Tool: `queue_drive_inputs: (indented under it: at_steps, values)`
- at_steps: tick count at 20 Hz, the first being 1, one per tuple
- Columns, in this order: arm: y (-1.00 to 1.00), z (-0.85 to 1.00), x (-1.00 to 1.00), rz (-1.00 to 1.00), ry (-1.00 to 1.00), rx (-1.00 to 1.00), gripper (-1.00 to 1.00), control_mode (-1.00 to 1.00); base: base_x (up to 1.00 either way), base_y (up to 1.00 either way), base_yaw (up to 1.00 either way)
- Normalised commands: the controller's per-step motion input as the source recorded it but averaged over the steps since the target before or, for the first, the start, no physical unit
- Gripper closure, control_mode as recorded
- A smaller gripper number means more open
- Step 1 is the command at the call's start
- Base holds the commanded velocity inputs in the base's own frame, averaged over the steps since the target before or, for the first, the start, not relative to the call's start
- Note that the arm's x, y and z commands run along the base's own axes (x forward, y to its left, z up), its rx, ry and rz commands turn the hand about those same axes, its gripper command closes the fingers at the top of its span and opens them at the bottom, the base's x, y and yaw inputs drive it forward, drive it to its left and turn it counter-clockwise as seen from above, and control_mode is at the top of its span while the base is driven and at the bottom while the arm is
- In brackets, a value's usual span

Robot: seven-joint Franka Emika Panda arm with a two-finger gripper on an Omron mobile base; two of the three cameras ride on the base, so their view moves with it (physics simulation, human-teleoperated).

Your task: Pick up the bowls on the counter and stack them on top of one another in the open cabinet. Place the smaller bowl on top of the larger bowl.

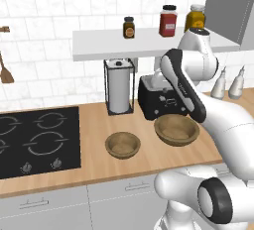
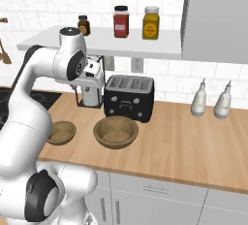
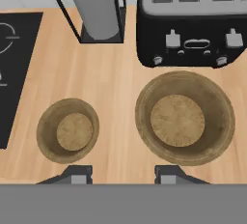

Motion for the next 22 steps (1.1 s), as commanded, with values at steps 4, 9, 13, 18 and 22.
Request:
queue_drive_inputs:
  at_steps: [4,9,13,18,22]
  values:
    - [0.0,0.0,-0.02,0.0,-0.01,0.0,-1.0,-1.0,0.0,0.0,0.0]
    - [0.4,-0.28,-0.05,0.01,0.09,-0.05,-1.0,-1.0,0.0,0.0,0.0]
    - [0.72,-1.0,-0.2,0.0,0.15,-0.03,-1.0,-1.0,0.0,0.0,0.0]
    - [0.22,-0.96,-0.04,-0.01,0.1,0.0,-1.0,-1.0,0.0,0.0,0.0]
    - [0.0,-0.84,0.02,-0.09,0.0,0.0,-1.0,-1.0,0.0,0.0,0.0]
